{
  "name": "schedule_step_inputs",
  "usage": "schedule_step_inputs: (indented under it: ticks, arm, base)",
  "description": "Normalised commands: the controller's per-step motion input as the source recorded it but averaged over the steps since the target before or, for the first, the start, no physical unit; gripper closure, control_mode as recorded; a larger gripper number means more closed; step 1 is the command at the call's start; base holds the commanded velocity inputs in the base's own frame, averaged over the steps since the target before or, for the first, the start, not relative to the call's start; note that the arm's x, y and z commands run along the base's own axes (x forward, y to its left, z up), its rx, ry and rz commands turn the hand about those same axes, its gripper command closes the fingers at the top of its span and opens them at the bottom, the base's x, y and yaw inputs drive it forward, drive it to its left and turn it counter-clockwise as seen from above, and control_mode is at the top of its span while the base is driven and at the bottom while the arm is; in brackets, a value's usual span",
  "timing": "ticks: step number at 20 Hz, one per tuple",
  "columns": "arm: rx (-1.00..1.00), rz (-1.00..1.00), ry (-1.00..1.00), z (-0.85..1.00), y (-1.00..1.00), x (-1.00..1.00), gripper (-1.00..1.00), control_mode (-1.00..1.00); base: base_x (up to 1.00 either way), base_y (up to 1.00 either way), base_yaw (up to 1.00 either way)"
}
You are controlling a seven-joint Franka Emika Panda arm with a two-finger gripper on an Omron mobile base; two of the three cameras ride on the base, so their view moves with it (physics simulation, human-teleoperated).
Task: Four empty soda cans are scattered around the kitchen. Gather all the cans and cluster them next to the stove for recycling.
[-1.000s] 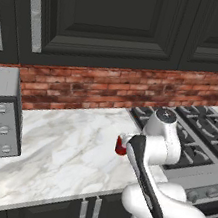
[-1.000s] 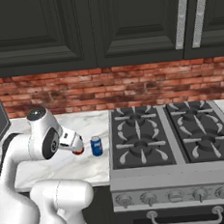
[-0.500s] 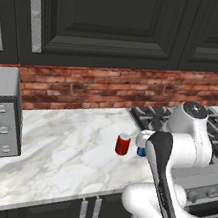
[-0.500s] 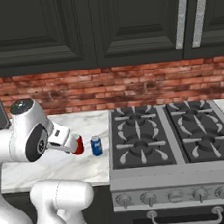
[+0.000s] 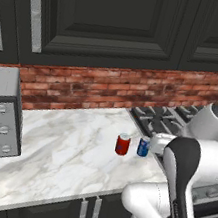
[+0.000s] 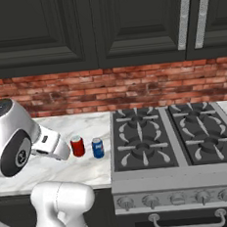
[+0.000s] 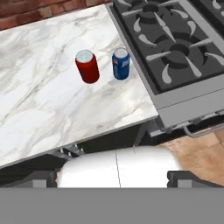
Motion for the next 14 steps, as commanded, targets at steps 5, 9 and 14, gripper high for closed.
schedule_step_inputs:
  ticks: [5, 9, 14]
  arm:
    - [0.0, 0.0, -0.05, 0.26, -0.01, -0.71, -1.0, -1.0]
    - [0.02, 0.0, -0.01, 0.11, -0.06, -0.38, -1.0, 1.0]
    - [0.0, 0.0, 0.0, 0.0, 0.0, 0.0, -1.0, 1.0]
  base:
    - [0.0, 0.0, 0.0]
    - [-0.46, -0.13, 0.0]
    - [-0.97, -0.27, 0.0]
